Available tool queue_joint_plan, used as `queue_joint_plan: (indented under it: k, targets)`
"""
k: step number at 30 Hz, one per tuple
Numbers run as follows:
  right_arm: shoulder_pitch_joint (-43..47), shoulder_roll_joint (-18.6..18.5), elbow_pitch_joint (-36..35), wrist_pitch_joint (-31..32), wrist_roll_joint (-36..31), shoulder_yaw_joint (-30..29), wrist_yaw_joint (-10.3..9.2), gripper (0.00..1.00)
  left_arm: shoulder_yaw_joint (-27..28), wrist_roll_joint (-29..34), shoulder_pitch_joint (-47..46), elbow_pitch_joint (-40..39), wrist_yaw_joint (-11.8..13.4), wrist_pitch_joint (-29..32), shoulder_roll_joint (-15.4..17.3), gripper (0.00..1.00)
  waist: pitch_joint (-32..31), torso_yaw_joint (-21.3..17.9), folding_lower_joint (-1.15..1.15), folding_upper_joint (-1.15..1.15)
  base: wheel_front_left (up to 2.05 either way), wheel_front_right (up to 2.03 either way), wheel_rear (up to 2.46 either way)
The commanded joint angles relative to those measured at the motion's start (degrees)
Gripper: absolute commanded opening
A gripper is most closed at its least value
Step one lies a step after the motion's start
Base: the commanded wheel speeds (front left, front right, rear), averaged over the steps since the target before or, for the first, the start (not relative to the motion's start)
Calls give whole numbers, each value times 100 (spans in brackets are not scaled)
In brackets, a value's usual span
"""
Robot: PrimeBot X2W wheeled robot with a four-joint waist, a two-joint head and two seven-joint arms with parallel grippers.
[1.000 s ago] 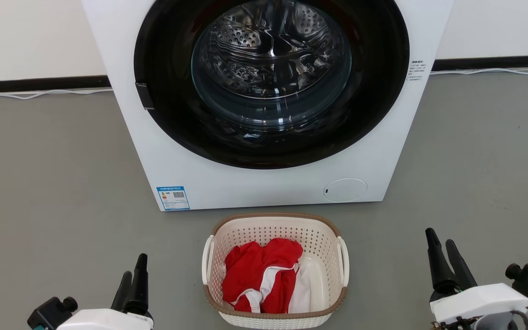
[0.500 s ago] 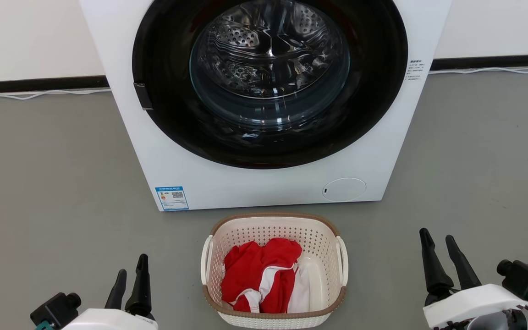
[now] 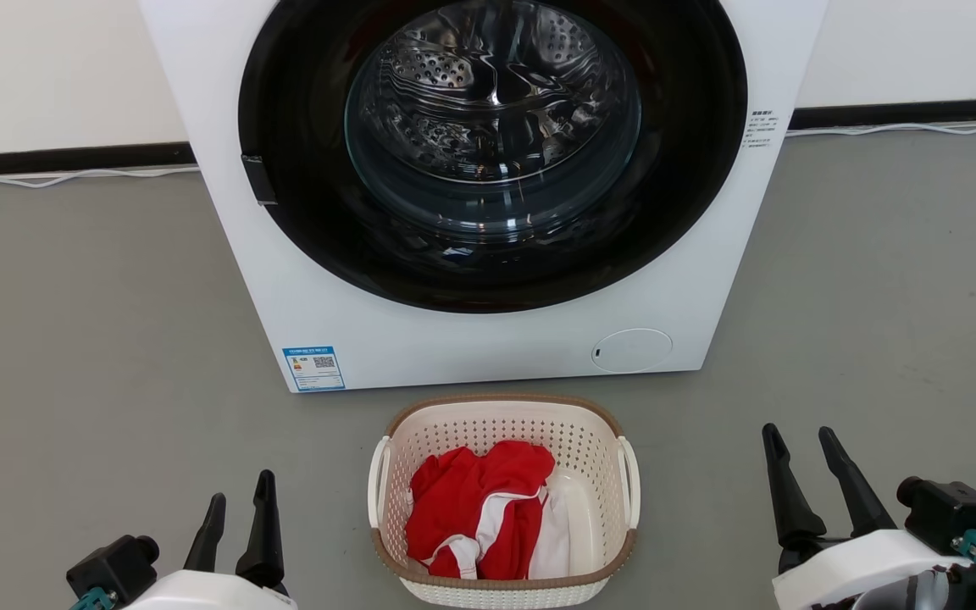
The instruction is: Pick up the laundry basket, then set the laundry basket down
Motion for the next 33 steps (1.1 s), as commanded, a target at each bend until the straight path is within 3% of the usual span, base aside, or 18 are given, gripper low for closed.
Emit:
queue_joint_plan:
  k: [1, 33]
  targets:
    - [-250, -85, -200, -107, -159, 113, 31, 100, 120, 137, -108, -113, 55, -78, 61, 100, 0, -1, 0, 0, 0, 0, 0]
    - [-236, -125, 83, -645, -2423, 182, 43, 100, 104, 2205, -8, -82, 245, -616, 80, 100, -27, -46, 0, 0, 0, 0, 0]
